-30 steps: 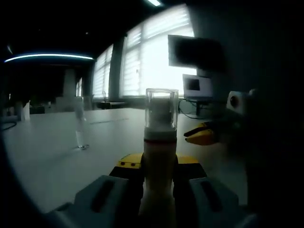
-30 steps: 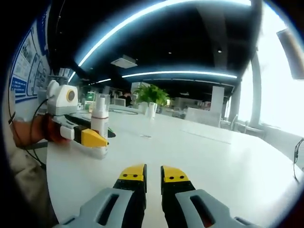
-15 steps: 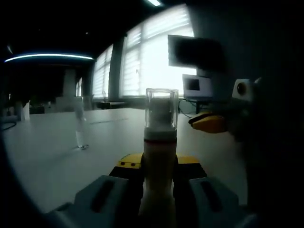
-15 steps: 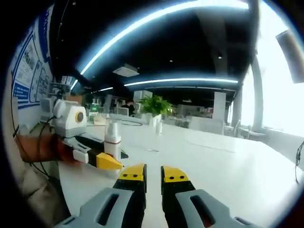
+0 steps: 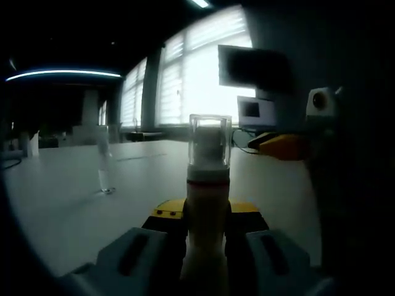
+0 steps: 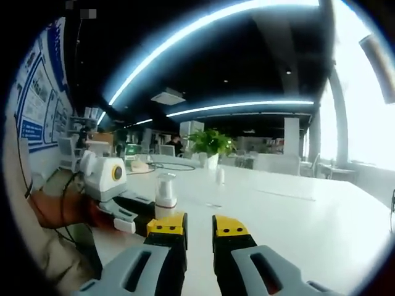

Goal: Clamp pump bottle remove cover press pump head put on cover

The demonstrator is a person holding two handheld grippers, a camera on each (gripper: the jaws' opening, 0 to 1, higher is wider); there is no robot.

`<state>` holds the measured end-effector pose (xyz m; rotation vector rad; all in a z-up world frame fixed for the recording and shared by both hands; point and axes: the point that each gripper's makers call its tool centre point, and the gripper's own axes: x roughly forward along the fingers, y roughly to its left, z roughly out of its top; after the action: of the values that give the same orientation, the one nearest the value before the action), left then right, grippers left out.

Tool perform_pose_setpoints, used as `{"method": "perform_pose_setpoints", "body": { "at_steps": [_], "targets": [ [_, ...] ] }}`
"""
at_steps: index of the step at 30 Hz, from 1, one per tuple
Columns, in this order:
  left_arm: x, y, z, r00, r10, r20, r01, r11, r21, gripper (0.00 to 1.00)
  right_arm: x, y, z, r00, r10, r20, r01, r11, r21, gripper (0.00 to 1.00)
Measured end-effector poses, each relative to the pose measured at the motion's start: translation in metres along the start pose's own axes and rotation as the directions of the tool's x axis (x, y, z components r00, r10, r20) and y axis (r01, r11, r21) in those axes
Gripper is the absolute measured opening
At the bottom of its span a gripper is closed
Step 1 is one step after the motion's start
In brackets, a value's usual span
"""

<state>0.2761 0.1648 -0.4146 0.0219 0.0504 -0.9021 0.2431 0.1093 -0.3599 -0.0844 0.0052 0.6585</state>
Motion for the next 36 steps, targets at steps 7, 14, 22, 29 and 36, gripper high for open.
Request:
{"method": "perform_pose_setpoints", "body": {
  "at_steps": [7,14,22,29,36],
  "targets": [
    [0.0,0.0,0.0,1.0,0.001,0.0,-0.001,1.0,0.001,0.14,0.005,0.014,0.004,0.999,0.033,0.006,-0.033,0.999,-0.008,0.13],
    [0.0,0.0,0.0,1.0,0.002,0.0,-0.002,1.0,0.003,0.14,0.012,0.029,0.007,0.998,0.065,0.012,-0.065,0.998,-0.007,0.15],
    [-0.001,0.0,0.0,1.0,0.003,0.0,-0.003,1.0,0.005,0.14,0.016,0.036,0.015,0.997,0.076,0.03,-0.076,0.997,0.0,0.18],
    [-0.001,0.0,0.0,1.0,0.003,0.001,-0.003,1.0,0.007,0.14,0.024,0.043,0.02,0.995,0.088,0.036,-0.089,0.996,0.012,0.2],
    [-0.001,0.0,0.0,1.0,0.005,0.0,-0.005,1.0,0.008,0.14,0.033,0.047,0.021,0.994,0.099,0.036,-0.1,0.995,0.018,0.21]
  ]
}}
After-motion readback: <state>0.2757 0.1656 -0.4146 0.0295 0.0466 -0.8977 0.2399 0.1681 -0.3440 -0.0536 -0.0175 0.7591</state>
